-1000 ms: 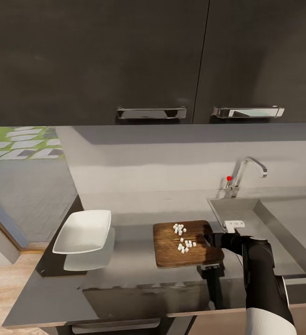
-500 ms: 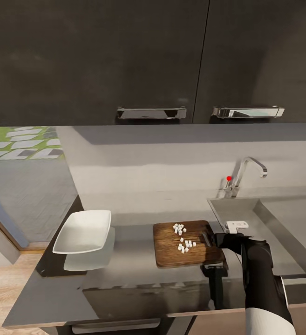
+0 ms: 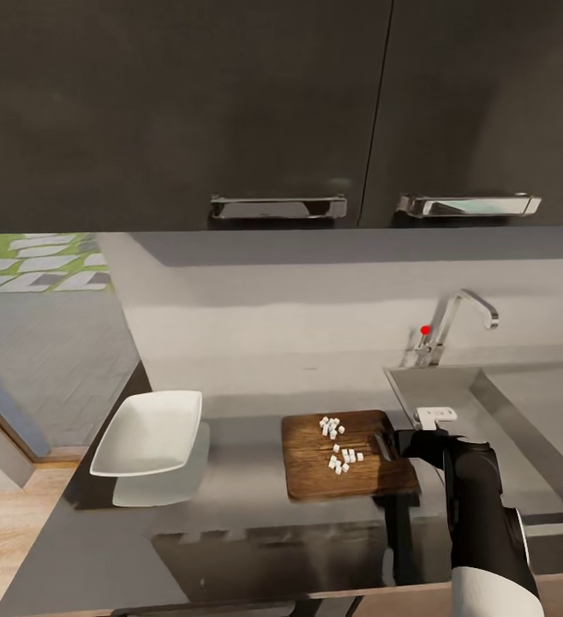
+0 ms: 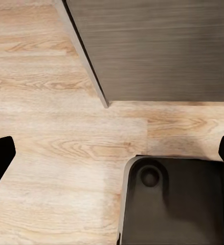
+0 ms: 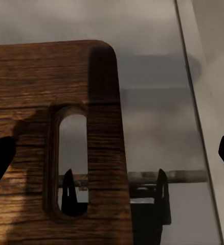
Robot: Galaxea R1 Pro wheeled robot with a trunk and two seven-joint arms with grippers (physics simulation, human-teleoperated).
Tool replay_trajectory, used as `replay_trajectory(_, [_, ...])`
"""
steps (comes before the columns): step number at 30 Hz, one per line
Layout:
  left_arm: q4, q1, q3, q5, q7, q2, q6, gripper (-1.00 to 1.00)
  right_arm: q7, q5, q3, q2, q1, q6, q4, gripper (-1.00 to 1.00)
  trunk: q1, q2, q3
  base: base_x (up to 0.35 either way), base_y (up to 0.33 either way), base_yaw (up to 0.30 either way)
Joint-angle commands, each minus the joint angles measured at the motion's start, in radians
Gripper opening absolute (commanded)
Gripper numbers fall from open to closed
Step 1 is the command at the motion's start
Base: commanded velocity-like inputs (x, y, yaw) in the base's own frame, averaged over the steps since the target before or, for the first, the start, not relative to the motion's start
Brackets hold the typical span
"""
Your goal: In the kitchen, take the Vidalia onion out of the sink, dice it on the chopping board with the paring knife, put the diced onion into the bowl on the countertop, then place both the paring knife and the chopping board into the sink.
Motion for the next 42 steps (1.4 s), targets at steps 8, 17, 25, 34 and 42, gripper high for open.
replay_trajectory(8, [-0.002, 0.0, -0.008, 0.01, 0.004, 0.002, -0.002, 1.0, 0.01, 0.01, -0.002, 0.001, -0.001, 0.0, 0.011, 1.0, 0.001, -0.002, -0.011, 0.015, 0.0, 0.0])
replay_trajectory(17, [-0.002, 0.0, -0.008, 0.01, 0.004, 0.002, -0.002, 1.0, 0.01, 0.01, -0.001, 0.001, -0.001, 0.001, 0.015, 1.0, 0.001, -0.002, -0.021, 0.007, -0.007, 0.031])
replay_trajectory(25, [-0.002, 0.0, -0.008, 0.01, 0.004, 0.002, -0.002, 1.0, 0.01, 0.01, -0.001, 0.001, -0.002, 0.0, 0.015, 1.0, 0.001, -0.002, -0.031, 0.075, -0.08, 0.067])
replay_trajectory(34, [0.01, 0.0, -0.008, 0.008, 0.004, 0.002, -0.002, 1.0, 0.01, 0.01, -0.001, 0.001, -0.002, 0.0, 0.015, 1.0, 0.001, -0.002, -0.043, -0.08, -0.142, 0.067])
replay_trajectory(42, [0.012, 0.0, -0.008, 0.008, 0.004, 0.002, -0.002, 1.0, 0.01, 0.01, -0.001, 0.001, -0.001, 0.001, 0.015, 1.0, 0.001, -0.002, -0.053, -0.006, -0.008, 0.067])
